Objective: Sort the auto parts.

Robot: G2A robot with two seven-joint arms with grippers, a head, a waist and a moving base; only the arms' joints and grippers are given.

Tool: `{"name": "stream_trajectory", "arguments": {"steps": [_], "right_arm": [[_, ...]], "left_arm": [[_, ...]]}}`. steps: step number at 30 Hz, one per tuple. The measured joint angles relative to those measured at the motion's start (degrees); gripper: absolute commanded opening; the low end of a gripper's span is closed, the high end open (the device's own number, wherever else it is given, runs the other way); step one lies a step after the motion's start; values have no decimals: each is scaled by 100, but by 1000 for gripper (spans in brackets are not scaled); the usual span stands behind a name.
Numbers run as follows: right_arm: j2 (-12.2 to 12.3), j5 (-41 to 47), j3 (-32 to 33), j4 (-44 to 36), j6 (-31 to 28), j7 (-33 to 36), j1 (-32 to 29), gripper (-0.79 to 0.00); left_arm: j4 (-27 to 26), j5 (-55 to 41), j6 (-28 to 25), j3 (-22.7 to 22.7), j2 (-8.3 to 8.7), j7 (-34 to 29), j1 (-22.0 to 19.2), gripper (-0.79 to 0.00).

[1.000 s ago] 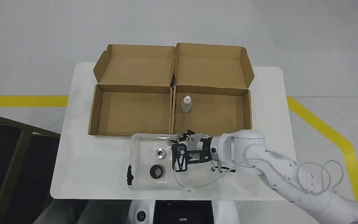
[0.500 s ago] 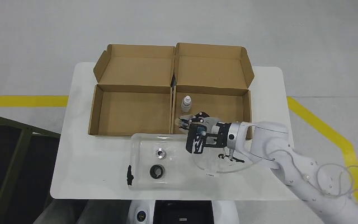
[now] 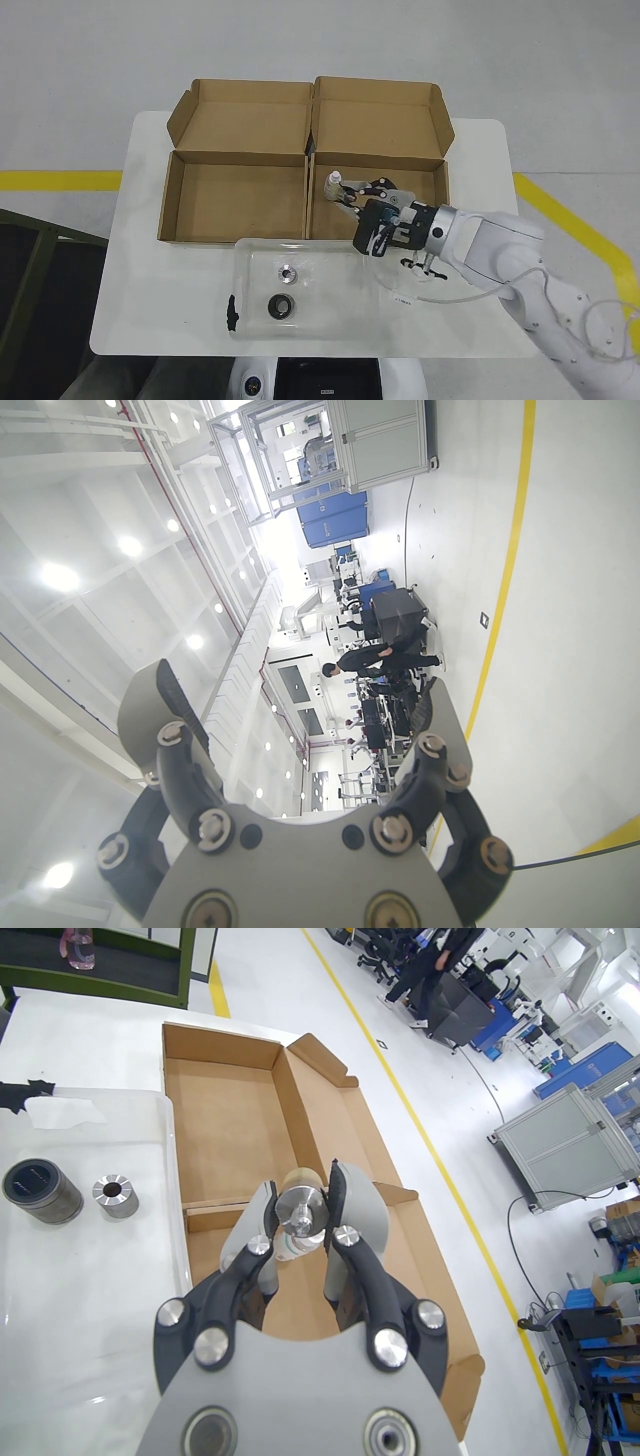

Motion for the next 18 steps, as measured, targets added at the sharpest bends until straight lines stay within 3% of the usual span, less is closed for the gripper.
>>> {"name": "stream_trajectory", "arguments": {"steps": [12,18], "right_arm": [[-13,75,322,257,-139,-165,-97,-785],[-26,336,403,513,-381,123,-27,-785]], "left_arm": [[0,0,0,0,0,0,0,0],[0,0,0,0,0,0,0,0]]}}
